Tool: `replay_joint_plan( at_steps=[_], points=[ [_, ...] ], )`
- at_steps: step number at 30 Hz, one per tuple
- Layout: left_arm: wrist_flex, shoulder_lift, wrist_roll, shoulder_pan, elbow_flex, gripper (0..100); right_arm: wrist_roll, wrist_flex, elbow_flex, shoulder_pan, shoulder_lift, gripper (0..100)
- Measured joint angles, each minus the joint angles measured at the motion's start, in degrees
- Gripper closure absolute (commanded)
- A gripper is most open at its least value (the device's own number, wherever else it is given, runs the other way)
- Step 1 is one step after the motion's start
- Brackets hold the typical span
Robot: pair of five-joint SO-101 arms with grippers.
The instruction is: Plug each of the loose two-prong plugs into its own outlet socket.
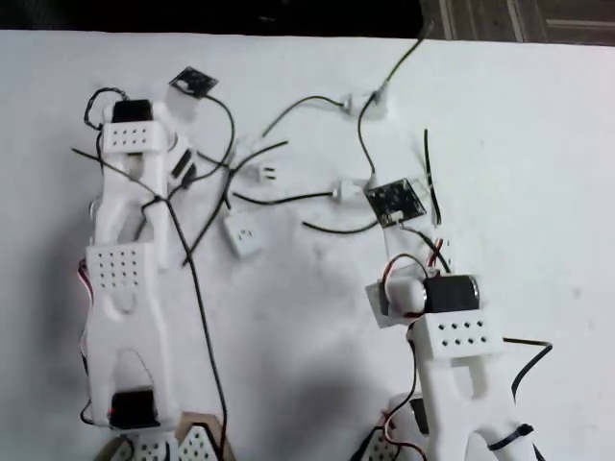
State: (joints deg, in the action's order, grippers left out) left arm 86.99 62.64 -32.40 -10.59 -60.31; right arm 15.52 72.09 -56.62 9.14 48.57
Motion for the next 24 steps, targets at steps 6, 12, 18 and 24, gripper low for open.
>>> replay_joint_plan(
  at_steps=[6, 12, 18, 24],
  points=[
    [2.2, 0.09, -0.18, 0.18, -0.35, 98, 0.0, 0.0, 0.0, 0.0, 0.0, 98.0],
    [9.58, -2.55, -0.44, 0.18, -0.35, 98, 0.0, 0.0, 0.0, -0.53, 0.0, 98.0],
    [14.59, -9.23, -0.44, 1.41, -0.35, 98, 0.0, 0.0, 0.0, -4.75, 0.0, 98.0],
    [14.95, -16.7, 2.02, 4.4, 7.12, 98, 0.0, 0.0, 0.0, -8.0, 0.0, 98.0]
  ],
)
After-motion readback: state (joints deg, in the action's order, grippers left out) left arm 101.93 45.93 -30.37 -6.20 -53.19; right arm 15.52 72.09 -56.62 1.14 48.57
